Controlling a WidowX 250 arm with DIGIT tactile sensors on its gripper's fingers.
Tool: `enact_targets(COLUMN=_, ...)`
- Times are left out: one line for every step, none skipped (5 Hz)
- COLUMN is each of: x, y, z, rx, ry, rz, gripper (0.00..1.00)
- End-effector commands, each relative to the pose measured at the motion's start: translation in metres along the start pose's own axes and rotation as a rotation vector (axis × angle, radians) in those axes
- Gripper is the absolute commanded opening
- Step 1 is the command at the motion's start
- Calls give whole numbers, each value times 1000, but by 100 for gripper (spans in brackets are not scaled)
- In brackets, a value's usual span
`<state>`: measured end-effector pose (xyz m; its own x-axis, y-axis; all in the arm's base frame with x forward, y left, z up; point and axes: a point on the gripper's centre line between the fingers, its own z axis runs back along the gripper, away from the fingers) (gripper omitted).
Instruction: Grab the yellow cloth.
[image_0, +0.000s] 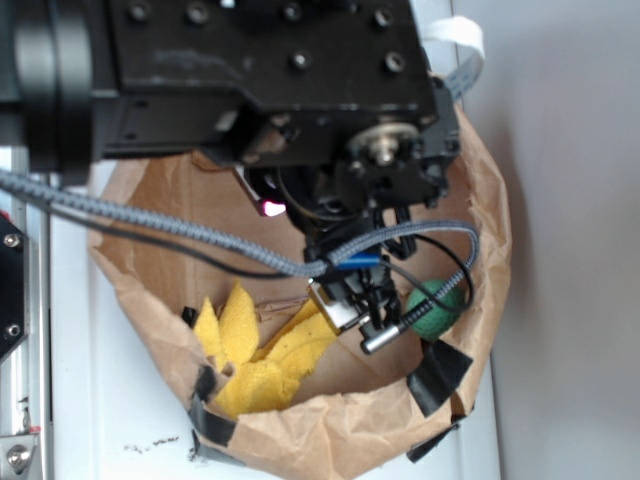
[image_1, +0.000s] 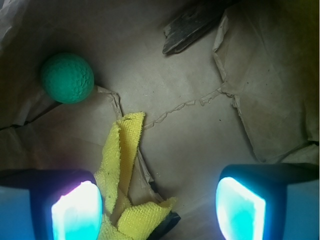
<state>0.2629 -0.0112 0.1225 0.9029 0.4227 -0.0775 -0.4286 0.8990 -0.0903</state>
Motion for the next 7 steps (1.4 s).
enact_targets(x=-37, y=-10, z=-20, rx=19, ry=145, rz=-118, gripper=100)
enact_targets(x=-59, y=-6, z=-42, rx=52, ry=167, rz=-173, gripper=100)
enact_targets(x=-65, y=-14, z=-59, rx=-21, ry=141, rz=-194, gripper=100)
enact_targets(x=-50, y=-23, z=-71, rx=-123, ry=120, rz=-186, gripper=100)
enact_targets(x=-35, y=-27, z=-85, rx=-186, ry=120, rz=-205, gripper=100)
enact_targets(x=-37, y=-25, z=-96, rx=-162, ry=113, rz=-187, gripper=91)
enact_targets(x=-44, y=-23, z=-96, rx=-162, ry=102, rz=-174, gripper=0)
